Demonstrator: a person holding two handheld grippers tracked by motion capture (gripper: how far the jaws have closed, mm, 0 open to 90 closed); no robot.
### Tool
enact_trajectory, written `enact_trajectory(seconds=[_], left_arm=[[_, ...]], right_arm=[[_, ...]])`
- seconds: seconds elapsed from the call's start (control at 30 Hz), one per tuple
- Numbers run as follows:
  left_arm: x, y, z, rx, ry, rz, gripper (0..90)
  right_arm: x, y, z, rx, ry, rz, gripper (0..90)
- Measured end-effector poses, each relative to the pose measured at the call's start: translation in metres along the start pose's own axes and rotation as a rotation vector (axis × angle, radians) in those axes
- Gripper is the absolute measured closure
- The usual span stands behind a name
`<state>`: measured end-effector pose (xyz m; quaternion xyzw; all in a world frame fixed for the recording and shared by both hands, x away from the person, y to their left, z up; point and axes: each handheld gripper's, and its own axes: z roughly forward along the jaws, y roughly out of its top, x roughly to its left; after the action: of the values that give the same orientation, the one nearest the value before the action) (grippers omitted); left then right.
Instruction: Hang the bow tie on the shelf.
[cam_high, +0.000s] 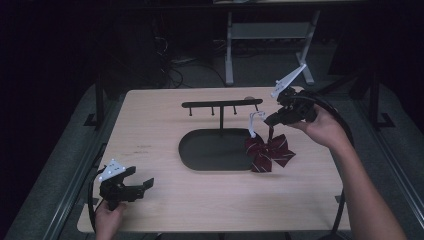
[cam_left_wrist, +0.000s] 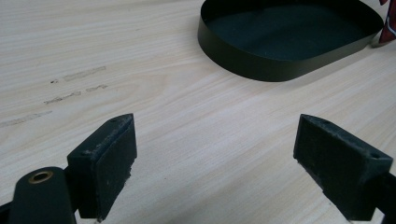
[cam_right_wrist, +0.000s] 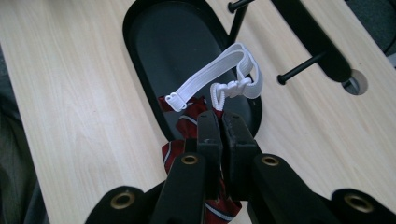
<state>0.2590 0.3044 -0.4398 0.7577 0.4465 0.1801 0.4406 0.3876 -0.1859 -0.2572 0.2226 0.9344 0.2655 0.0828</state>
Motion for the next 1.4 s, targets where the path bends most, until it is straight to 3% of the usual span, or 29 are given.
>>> enact_trajectory(seconds=[0.17,0.43,0.77,1.4], left_arm=[[0.000,0.000,0.000,0.001,0.001,0.002,13.1],[-0.001,0.000,0.000,0.005,-0.002,-0.001,13.0],[-0.001,0.000,0.000,0.000,-0.005,-0.001,13.1],[-0.001,0.000,0.001,0.004,-0.008,-0.003,13.1]], right_arm=[[-0.007,0.006,0.000,0.010,-0.011,0.008,86.6],[-0.023,0.009,0.009,0.016,0.005,0.061,86.5],[-0.032,0.017,0.010,0.031,0.000,0.084,86.5],[-0.056,0.007,0.030,0.061,-0.012,0.165,86.3]])
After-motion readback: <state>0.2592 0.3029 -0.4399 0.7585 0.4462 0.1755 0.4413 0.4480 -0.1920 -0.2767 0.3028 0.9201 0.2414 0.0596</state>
